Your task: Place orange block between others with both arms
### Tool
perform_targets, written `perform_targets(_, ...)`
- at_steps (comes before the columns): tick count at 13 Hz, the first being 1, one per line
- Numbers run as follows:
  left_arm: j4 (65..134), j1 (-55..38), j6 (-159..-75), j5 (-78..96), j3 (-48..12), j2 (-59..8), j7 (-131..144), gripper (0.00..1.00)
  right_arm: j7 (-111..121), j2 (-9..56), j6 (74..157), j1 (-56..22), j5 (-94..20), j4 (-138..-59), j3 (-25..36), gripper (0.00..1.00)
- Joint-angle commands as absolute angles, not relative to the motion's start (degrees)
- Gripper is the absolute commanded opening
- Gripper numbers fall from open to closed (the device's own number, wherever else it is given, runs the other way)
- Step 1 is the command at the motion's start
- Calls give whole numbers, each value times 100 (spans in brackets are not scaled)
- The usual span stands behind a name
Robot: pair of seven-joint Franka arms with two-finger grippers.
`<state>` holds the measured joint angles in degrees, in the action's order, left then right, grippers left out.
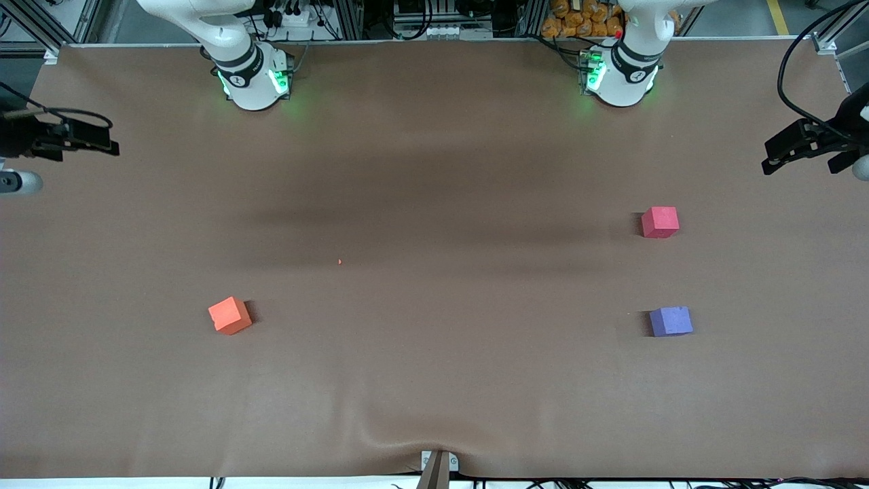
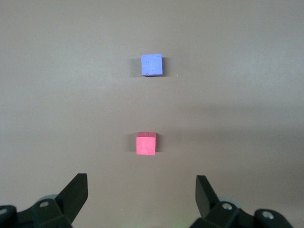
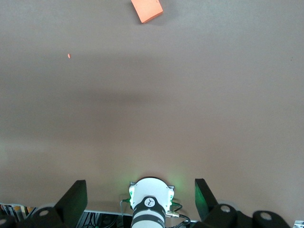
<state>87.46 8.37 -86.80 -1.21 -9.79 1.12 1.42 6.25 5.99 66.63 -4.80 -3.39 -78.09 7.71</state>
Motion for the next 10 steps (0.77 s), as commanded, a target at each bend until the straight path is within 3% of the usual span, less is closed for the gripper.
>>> perform_targets(1,8684,879,-8640,-158,-993,141,88,100,703,571,6495,-378,-422,-7585,694,100)
perform_targets(10,8710,914,-8640,-167,-993,79,79,100,694,536,6530,-352,-360,-7585,703,100)
